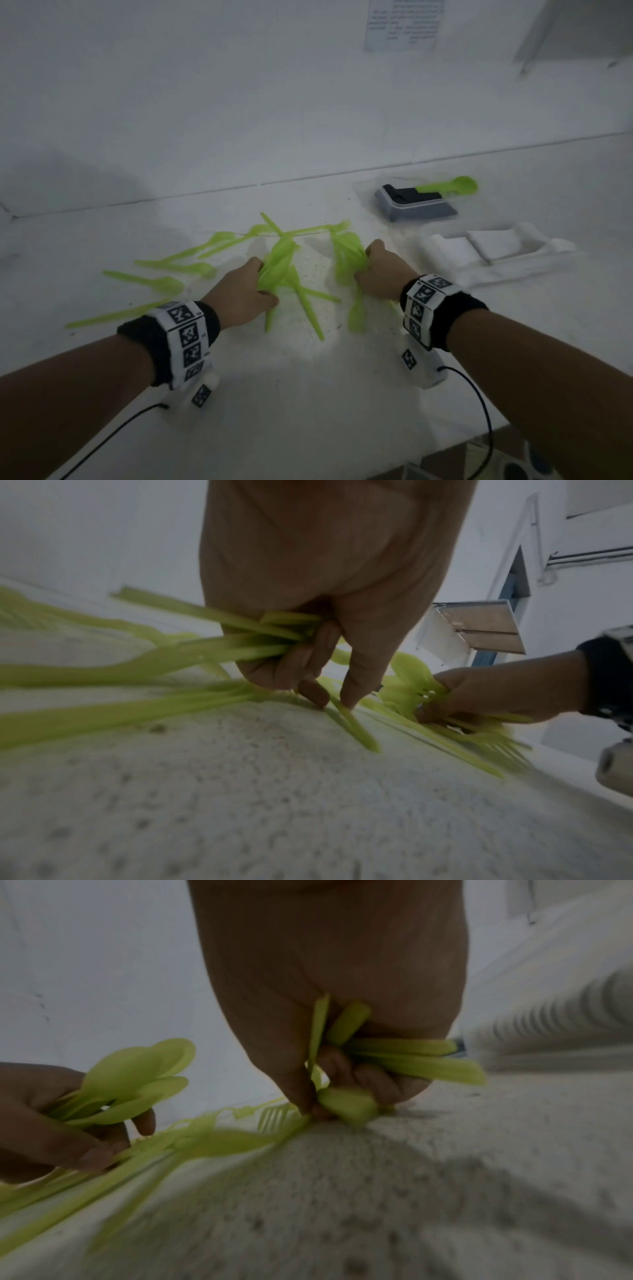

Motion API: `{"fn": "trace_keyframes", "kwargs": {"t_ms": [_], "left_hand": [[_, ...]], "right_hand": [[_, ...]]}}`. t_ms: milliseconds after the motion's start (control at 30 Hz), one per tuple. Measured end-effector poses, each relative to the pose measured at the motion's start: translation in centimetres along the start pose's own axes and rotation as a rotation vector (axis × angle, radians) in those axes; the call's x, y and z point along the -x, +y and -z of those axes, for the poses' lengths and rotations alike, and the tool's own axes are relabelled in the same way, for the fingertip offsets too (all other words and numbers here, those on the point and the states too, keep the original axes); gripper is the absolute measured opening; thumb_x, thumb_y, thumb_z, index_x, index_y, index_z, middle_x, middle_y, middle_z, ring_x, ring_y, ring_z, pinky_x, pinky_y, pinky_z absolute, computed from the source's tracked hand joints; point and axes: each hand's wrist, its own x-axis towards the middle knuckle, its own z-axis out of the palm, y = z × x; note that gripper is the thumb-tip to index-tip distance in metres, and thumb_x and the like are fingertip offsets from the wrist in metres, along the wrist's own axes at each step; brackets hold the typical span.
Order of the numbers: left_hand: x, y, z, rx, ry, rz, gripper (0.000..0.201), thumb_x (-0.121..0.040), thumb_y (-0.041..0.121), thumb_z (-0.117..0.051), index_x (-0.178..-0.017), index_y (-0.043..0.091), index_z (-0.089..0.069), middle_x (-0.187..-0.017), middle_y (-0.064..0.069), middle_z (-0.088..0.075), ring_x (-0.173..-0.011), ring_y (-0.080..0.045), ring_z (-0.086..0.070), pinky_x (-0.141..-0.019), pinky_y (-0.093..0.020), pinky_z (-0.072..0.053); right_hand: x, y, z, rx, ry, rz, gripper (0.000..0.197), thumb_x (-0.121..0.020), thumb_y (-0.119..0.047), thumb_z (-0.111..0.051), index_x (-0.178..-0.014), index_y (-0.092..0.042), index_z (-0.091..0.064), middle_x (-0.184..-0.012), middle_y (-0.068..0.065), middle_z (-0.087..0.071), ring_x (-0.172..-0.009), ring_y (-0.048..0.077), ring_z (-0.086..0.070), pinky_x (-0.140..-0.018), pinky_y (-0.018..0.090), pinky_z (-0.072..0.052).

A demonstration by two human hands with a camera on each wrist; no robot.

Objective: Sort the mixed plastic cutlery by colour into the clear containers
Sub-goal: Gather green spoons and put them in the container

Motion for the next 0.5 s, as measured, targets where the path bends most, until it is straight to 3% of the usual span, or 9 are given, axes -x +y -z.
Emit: {"fn": "trace_keyframes", "kwargs": {"t_ms": [100,267,400,500], "left_hand": [[0.4,-0.4,0.1,0.041,0.029,0.036,0.03,-0.093,0.025,-0.068,-0.116,0.017,-0.05,-0.1,-0.008,-0.066,-0.086,-0.024,-0.065,-0.073,-0.041,-0.054],[1.1,-0.6,0.6,0.097,0.123,0.068,0.021,-0.098,0.025,-0.061,-0.113,0.016,-0.048,-0.085,-0.009,-0.061,-0.066,-0.021,-0.056,-0.053,-0.03,-0.042],[1.9,-1.1,1.4,0.154,0.208,0.114,0.019,-0.099,0.03,-0.059,-0.109,0.017,-0.05,-0.091,-0.008,-0.065,-0.077,-0.024,-0.061,-0.063,-0.034,-0.044],[2.6,-1.7,2.0,0.122,0.212,0.149,0.029,-0.1,0.042,-0.06,-0.113,0.02,-0.047,-0.099,0.001,-0.061,-0.085,-0.018,-0.058,-0.068,-0.033,-0.043]], "right_hand": [[-0.2,0.0,-0.7,0.012,-0.013,0.003,0.041,-0.1,-0.027,-0.055,-0.129,-0.005,-0.035,-0.118,0.015,-0.059,-0.097,0.029,-0.056,-0.075,0.037,-0.044],[-0.3,-1.7,-1.3,0.003,-0.031,0.092,0.037,-0.1,-0.026,-0.057,-0.127,-0.008,-0.039,-0.113,0.012,-0.058,-0.095,0.028,-0.054,-0.075,0.034,-0.042],[-0.5,-3.6,-1.8,-0.082,-0.006,0.139,0.039,-0.097,-0.027,-0.06,-0.127,-0.012,-0.04,-0.107,0.011,-0.057,-0.094,0.031,-0.056,-0.076,0.036,-0.044],[-1.1,-4.6,-1.5,-0.211,0.066,0.147,0.041,-0.095,-0.032,-0.063,-0.125,-0.014,-0.041,-0.102,0.007,-0.057,-0.093,0.03,-0.056,-0.073,0.035,-0.042]]}}
